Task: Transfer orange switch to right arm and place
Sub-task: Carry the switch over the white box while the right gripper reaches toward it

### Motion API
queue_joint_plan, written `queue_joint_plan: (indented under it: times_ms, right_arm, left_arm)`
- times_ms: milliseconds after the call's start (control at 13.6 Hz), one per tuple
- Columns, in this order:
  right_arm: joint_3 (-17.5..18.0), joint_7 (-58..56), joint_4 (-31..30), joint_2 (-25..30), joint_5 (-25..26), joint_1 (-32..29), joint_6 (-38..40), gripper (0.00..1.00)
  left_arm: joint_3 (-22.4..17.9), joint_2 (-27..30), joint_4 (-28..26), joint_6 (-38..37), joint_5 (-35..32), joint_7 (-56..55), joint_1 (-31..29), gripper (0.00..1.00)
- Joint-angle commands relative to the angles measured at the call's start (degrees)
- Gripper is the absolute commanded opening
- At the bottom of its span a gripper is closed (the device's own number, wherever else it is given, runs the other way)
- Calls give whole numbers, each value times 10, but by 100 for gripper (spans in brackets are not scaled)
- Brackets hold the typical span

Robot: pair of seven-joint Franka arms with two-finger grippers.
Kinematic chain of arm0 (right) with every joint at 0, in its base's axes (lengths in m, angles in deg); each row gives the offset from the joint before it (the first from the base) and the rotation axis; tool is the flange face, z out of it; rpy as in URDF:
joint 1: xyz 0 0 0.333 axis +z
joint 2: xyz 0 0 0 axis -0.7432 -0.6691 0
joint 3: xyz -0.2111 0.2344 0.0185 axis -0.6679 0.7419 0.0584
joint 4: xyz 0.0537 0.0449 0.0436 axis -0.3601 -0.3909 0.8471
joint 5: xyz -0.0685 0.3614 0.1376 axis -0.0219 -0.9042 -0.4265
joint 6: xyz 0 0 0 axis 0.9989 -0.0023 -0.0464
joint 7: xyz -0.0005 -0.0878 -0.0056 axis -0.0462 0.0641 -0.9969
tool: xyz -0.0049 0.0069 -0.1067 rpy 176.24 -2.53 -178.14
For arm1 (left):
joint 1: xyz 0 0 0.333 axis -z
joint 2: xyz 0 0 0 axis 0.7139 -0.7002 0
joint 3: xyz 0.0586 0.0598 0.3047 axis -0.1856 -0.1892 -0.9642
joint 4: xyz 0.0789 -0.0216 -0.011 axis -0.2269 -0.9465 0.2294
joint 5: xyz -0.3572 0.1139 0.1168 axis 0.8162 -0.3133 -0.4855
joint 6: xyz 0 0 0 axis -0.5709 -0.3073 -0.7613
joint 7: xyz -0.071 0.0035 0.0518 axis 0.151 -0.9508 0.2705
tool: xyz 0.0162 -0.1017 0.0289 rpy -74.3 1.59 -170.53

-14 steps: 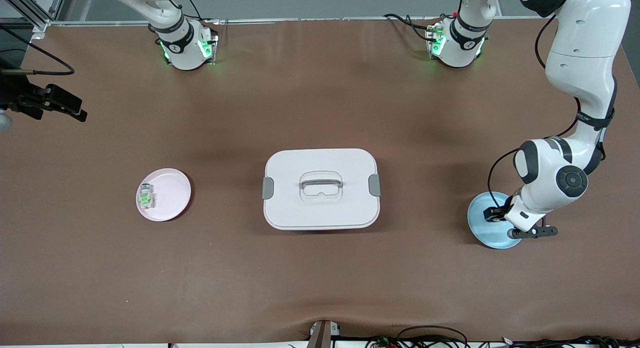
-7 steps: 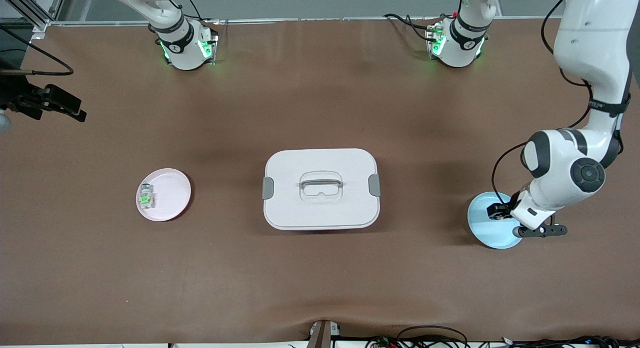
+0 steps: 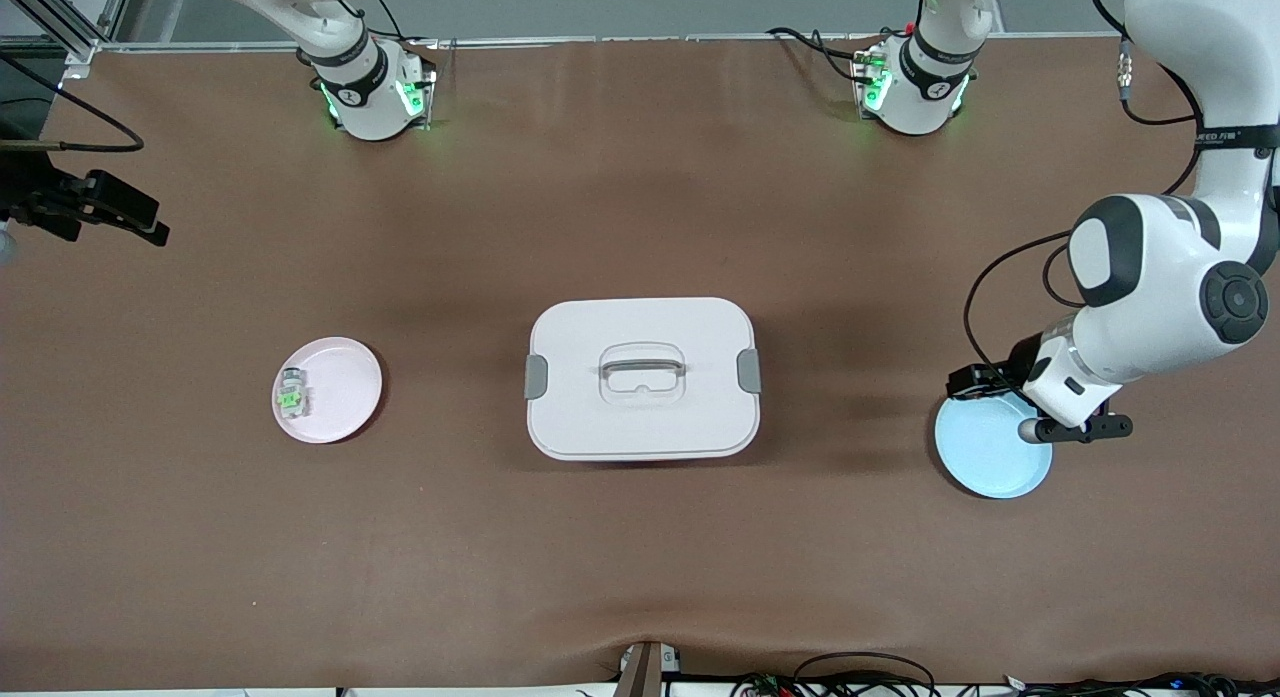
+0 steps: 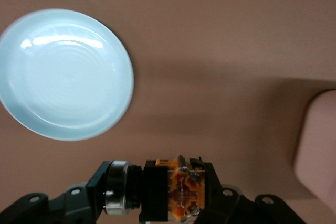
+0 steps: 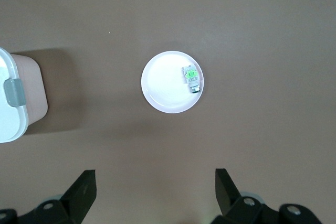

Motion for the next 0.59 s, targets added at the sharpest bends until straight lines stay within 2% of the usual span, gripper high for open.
queue_joint_plan:
  times_ms: [0,220,367,514]
  right_arm:
    - [1,4,5,8,4,-2,3,100]
    - [1,4,5,6,0,-2,2,100]
    - [1,-5,5,6,-1,-3,5,100]
    - [0,-6,5,7,0,-4,5,100]
  left_arm:
    - [53,7,37,-46,14,-125,-1,0]
    - [118,0,78,-57,30,-299,4,0]
    - [155,-23,120,-57,60,-400,11,0]
    - [159,-51,159,-57,65,-512,53,0]
